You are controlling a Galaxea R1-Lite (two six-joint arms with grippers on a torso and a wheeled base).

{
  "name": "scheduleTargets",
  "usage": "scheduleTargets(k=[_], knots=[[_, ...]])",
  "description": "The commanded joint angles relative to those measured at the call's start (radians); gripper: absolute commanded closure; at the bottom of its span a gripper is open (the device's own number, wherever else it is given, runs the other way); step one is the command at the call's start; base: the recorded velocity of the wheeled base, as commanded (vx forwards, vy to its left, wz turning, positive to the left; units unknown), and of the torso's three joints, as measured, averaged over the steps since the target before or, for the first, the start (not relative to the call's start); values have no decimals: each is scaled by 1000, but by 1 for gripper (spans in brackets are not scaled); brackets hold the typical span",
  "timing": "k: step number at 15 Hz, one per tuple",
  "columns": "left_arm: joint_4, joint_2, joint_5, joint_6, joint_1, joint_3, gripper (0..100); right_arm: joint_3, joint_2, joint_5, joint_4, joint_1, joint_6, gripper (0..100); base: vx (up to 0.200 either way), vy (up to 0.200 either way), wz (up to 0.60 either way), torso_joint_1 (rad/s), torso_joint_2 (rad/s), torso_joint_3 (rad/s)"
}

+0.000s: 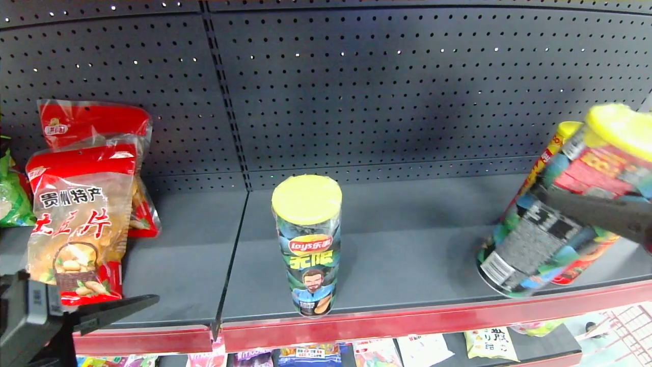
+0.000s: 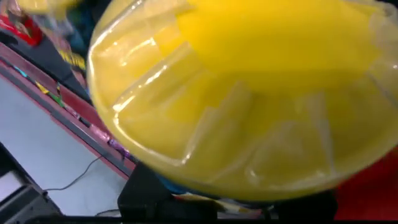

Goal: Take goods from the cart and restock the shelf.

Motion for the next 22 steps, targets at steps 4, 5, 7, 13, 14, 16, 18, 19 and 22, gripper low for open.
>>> scheduleTargets(k=[4, 5, 7, 13, 14, 16, 18, 19, 22], knots=[[81, -164, 35, -4, 2, -18, 0, -282, 426, -8, -98, 121, -36, 100, 0, 0, 0, 0, 0, 0], [82, -162, 37, -4, 2, -26, 0, -303, 449, -30, -101, 130, -44, 100, 0, 0, 0, 0, 0, 0], [82, -161, 37, -4, 2, -27, 0, -322, 474, -43, -103, 147, -44, 100, 0, 0, 0, 0, 0, 0], [81, -129, 35, -4, 2, -27, 0, -432, 638, -36, -112, 172, -47, 100, 0, 0, 0, 0, 0, 0], [81, -121, 29, -2, 1, -27, 0, -448, 662, -34, -116, 190, -45, 100, 0, 0, 0, 0, 0, 0], [81, -110, 26, -4, -1, -29, 0, -454, 699, -14, -138, 200, -44, 100, 0, 0, 0, 0, 0, 0], [79, -101, 26, -6, -1, -29, 0, -472, 742, -7, -182, 200, -42, 100, 0, 0, 0, 0, 0, 0], [79, -101, 26, -6, -1, -30, 0, -498, 776, -5, -209, 200, -37, 100, 0, 0, 0, 0, 0, 0], [81, -101, 26, -6, -1, -29, 0, -555, 829, -5, -212, 200, -28, 100, 0, 0, 0, 0, 0, 0]])
